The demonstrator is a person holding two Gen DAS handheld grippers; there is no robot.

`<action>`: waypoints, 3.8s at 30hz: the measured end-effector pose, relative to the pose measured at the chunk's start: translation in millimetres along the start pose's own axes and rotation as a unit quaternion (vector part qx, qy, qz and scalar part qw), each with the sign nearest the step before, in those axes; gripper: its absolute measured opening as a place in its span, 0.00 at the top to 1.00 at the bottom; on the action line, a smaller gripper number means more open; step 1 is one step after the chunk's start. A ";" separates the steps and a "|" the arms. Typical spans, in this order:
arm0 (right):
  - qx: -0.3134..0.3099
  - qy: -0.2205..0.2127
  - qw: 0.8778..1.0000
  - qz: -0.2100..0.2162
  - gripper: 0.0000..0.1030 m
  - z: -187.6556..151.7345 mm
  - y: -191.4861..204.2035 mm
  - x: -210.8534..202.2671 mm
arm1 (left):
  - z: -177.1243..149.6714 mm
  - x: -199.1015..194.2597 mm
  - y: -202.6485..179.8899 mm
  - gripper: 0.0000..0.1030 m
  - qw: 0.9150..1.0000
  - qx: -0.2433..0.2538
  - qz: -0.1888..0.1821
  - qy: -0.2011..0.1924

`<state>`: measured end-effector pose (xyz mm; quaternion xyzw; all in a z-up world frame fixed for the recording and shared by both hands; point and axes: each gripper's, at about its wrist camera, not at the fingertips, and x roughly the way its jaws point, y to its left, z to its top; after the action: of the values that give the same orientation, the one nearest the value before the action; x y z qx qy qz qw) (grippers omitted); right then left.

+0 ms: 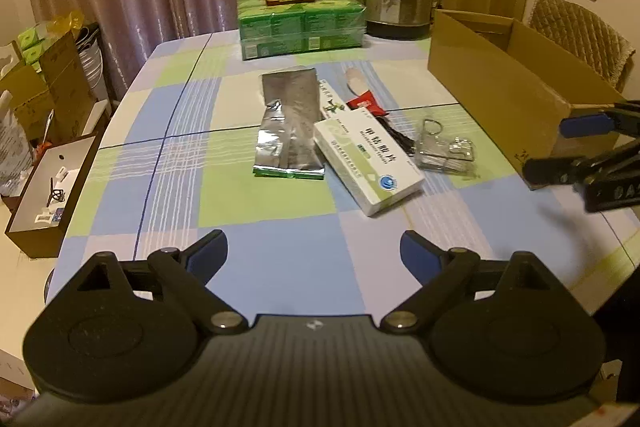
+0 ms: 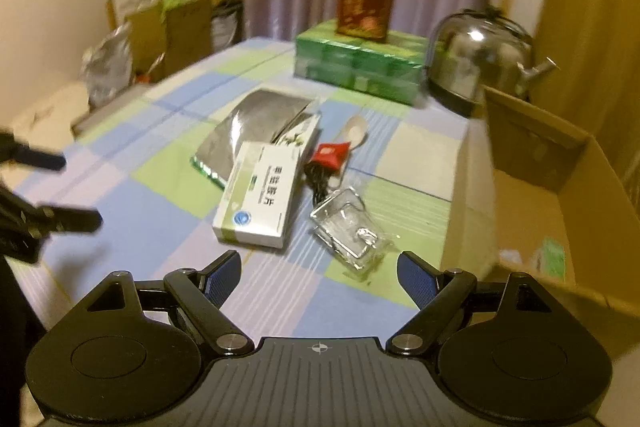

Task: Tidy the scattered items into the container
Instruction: 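Move the right tool to the clear plastic soap holder, then grasp the soap holder with the right tool while the left tool grasps the white tablets box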

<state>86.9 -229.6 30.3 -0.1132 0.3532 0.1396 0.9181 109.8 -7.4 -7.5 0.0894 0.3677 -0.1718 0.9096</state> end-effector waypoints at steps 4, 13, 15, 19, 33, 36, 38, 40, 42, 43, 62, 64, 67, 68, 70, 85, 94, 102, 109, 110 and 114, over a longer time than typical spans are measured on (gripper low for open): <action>-0.034 0.015 0.999 0.000 0.20 4.0 -3.2 28.8 | -0.6 11.3 4.7 0.12 1.000 0.001 -0.002 0.004; -0.094 0.058 0.994 -0.004 0.37 7.3 -15.7 92.1 | 6.8 45.8 4.9 0.11 1.000 -0.002 -0.024 0.008; -0.108 0.063 0.992 -0.008 0.38 7.7 -16.1 102.1 | 8.9 53.4 5.2 0.11 1.000 -0.003 -0.027 0.009; -0.121 0.075 0.990 -0.009 0.38 6.7 -19.4 119.1 | 9.5 66.1 7.1 0.11 0.999 -0.010 -0.031 0.014; -0.019 0.077 0.996 0.034 0.71 9.7 -15.9 110.6 | 6.1 82.6 3.9 0.11 0.999 -0.013 -0.034 0.029; 0.024 0.071 0.996 0.051 0.72 11.6 -12.3 104.2 | 6.6 81.3 3.5 0.11 0.999 -0.014 -0.034 0.028; 0.030 0.071 0.995 0.057 0.72 12.0 -7.8 103.0 | 6.9 80.4 2.8 0.11 0.999 -0.013 -0.035 0.027; 0.031 0.069 0.995 0.058 0.72 11.0 -4.3 101.3 | 8.0 80.3 0.6 0.11 0.999 -0.010 -0.036 0.026; 0.025 0.066 0.997 0.043 0.73 8.1 -2.5 99.2 | 9.2 80.5 -1.0 0.11 0.999 -0.009 -0.037 0.024; 0.022 0.065 0.997 0.033 0.73 5.5 -2.8 98.6 | 10.1 81.0 -1.6 0.11 0.999 -0.009 -0.038 0.024; 0.002 0.036 0.999 0.014 0.69 -22.2 -19.0 95.8 | 36.8 143.6 -60.2 0.16 0.998 0.007 -0.043 0.034; 0.006 0.038 0.999 0.016 0.70 -22.0 -19.6 94.4 | 35.3 147.3 -62.8 0.26 0.999 0.011 -0.026 0.038; 0.010 0.043 0.999 0.019 0.71 -22.3 -19.7 91.2 | 30.9 146.9 -60.7 0.34 0.999 0.006 -0.017 0.042; 0.010 0.046 0.999 0.019 0.71 -23.0 -18.9 88.9 | 28.6 144.2 -59.7 0.34 0.999 0.008 -0.016 0.042; 0.011 0.051 0.998 0.018 0.72 -25.6 -16.2 82.4 | 23.4 137.0 -57.3 0.34 0.999 0.014 -0.017 0.046; 0.022 0.055 0.998 -0.002 0.57 -66.8 14.3 32.6 | -31.1 66.1 -42.6 0.24 0.997 0.017 -0.018 0.069; 0.008 0.047 0.999 -0.015 0.43 -70.8 13.6 38.0 | -14.7 84.5 -52.0 0.24 0.998 0.040 -0.008 0.045; 0.011 0.032 0.999 -0.014 0.41 -74.7 3.9 42.3 | -14.8 99.1 -52.3 0.28 0.997 0.051 -0.008 0.051; 0.003 0.031 0.999 -0.018 0.52 -75.7 2.6 39.9 | -17.0 100.9 -49.8 0.34 0.997 0.042 -0.014 0.056; 0.001 0.031 0.999 -0.022 0.58 -76.2 2.8 39.1 | -16.9 101.0 -49.7 0.34 0.997 0.041 -0.014 0.056; -0.002 0.031 0.999 -0.023 0.67 -78.4 1.8 35.7 | -17.7 100.1 -49.4 0.35 0.997 0.041 -0.015 0.056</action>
<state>63.3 -245.7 -50.9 -0.1276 0.3784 0.1160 0.9094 146.9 -72.6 -92.0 0.1310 0.4120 -0.1952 0.8803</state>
